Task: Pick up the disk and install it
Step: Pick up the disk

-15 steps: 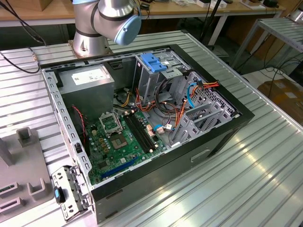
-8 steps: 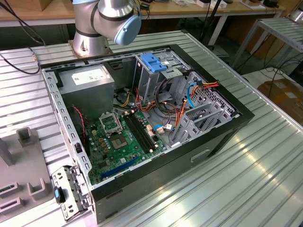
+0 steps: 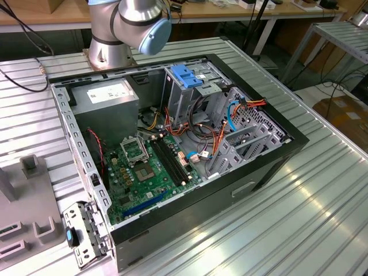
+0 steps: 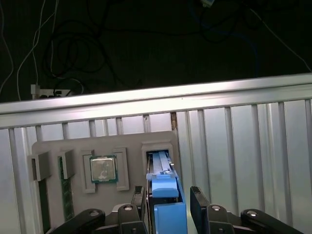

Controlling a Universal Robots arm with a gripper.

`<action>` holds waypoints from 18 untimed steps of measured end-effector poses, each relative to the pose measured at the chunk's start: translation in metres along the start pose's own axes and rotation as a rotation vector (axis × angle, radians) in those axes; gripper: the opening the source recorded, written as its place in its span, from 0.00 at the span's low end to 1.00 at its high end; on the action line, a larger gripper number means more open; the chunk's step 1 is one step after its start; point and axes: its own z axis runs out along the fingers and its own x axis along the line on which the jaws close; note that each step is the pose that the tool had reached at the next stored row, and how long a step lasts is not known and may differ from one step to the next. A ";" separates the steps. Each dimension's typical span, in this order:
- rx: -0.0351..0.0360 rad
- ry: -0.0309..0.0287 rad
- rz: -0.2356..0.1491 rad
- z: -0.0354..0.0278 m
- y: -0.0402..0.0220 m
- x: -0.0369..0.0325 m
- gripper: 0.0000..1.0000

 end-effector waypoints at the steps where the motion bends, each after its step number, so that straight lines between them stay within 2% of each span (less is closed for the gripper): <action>1: -0.0001 0.0001 0.000 0.0017 0.0001 -0.0002 0.50; 5: -0.0001 -0.0003 0.000 0.0074 0.0002 -0.0003 0.50; 18: -0.0001 0.0003 0.000 0.0076 0.0002 -0.0003 0.50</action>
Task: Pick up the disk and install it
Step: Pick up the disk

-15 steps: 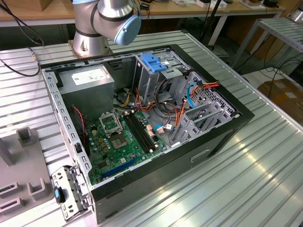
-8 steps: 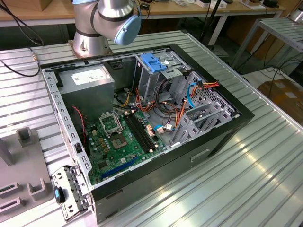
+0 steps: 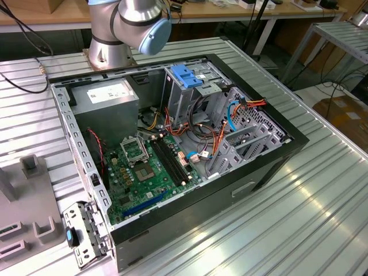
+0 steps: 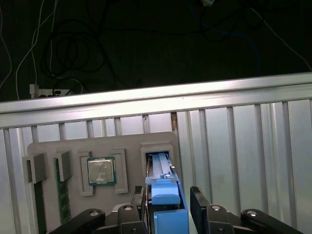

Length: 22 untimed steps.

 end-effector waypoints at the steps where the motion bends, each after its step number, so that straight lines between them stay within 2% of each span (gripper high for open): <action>1: 0.0000 0.0001 0.000 0.0000 0.0000 0.0000 0.49; 2: 0.0000 0.0001 0.000 0.0000 0.0000 0.0000 0.49; 3: 0.0001 0.0001 0.000 0.0000 0.0000 0.0000 0.41; 22: 0.0001 0.0004 0.000 0.0001 -0.0003 0.0032 0.39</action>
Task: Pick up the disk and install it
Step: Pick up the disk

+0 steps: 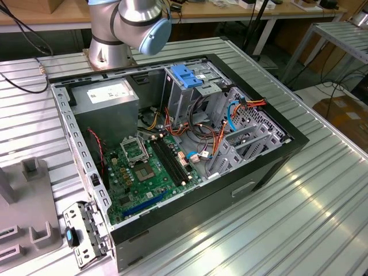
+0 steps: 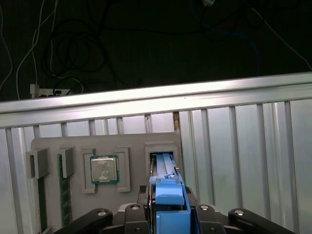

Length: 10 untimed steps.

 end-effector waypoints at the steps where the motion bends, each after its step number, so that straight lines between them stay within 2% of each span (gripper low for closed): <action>1: 0.0000 0.0000 0.000 0.0000 0.0000 0.0000 0.38; 10: 0.0002 -0.0001 -0.009 0.0001 0.0000 0.0005 0.37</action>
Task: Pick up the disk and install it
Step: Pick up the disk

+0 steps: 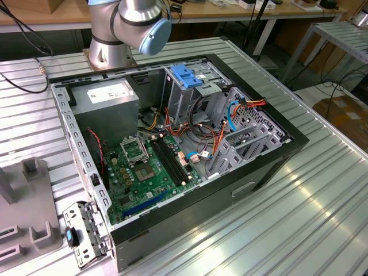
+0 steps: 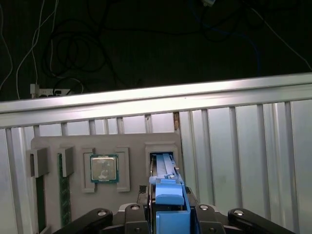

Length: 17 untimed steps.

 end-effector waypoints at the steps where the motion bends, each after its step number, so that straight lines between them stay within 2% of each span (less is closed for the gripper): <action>1: 0.0002 -0.0003 -0.008 0.0001 0.0000 0.0002 0.37; 9: 0.0015 -0.0018 -0.068 0.0001 -0.0001 0.0004 0.37; 17: 0.0015 -0.0018 -0.068 0.0001 -0.0001 0.0004 0.37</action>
